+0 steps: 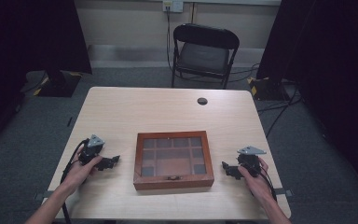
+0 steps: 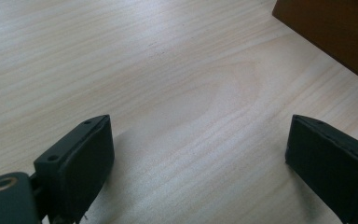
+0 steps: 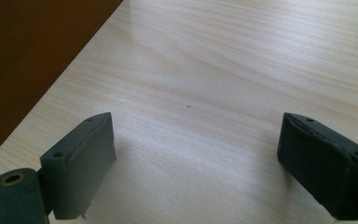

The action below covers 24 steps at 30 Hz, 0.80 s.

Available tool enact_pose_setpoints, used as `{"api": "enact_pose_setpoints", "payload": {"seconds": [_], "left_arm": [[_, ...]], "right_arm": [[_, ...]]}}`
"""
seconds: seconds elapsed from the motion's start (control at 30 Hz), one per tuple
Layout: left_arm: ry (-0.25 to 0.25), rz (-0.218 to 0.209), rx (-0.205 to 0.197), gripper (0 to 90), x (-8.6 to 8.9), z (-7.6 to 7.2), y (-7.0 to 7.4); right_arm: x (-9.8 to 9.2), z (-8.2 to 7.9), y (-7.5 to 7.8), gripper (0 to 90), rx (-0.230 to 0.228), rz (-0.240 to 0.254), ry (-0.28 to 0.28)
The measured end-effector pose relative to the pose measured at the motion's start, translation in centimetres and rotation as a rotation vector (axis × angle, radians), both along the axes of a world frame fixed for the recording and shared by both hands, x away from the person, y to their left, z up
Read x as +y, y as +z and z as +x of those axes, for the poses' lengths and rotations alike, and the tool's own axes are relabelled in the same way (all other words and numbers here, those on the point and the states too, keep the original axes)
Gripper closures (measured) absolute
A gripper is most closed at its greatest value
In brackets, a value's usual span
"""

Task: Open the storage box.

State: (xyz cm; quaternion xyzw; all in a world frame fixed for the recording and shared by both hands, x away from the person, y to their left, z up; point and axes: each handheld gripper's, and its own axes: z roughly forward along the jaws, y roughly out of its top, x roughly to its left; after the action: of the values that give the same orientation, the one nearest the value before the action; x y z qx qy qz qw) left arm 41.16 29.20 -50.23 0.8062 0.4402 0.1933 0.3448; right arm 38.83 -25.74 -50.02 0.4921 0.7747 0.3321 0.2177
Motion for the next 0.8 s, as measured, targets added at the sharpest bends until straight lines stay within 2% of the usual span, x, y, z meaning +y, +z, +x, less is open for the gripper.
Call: {"api": "enact_pose_setpoints", "payload": {"seconds": [0.13,0.37,0.53,0.57,0.67,0.73,0.8], "left_arm": [[0.000,0.000,0.000,7.3,0.0,0.0,0.0],[0.000,0.000,0.000,7.3,0.0,0.0,0.0],[-0.006,-0.002,0.002,6.6,0.0,0.1,0.0],[-0.007,0.000,0.003,6.2,0.0,0.1,0.0],[-0.007,0.000,0.004,5.6,0.1,0.2,0.0],[-0.008,0.000,0.004,5.6,0.1,0.2,0.0],[-0.005,-0.003,0.003,5.5,0.0,0.2,0.0]], "right_arm": [[0.0,0.0,0.0,10.6,0.000,-0.001,0.005],[-0.3,0.2,0.5,16.7,0.033,-0.016,0.001],[-0.3,0.4,1.6,22.3,0.041,-0.008,0.019],[-0.4,0.5,2.1,25.9,0.037,0.022,0.034],[-0.1,0.4,2.8,27.0,0.057,0.041,0.052],[0.0,0.3,3.0,28.0,0.053,0.051,0.066],[0.4,0.2,3.5,30.2,0.072,0.081,0.096]]}}
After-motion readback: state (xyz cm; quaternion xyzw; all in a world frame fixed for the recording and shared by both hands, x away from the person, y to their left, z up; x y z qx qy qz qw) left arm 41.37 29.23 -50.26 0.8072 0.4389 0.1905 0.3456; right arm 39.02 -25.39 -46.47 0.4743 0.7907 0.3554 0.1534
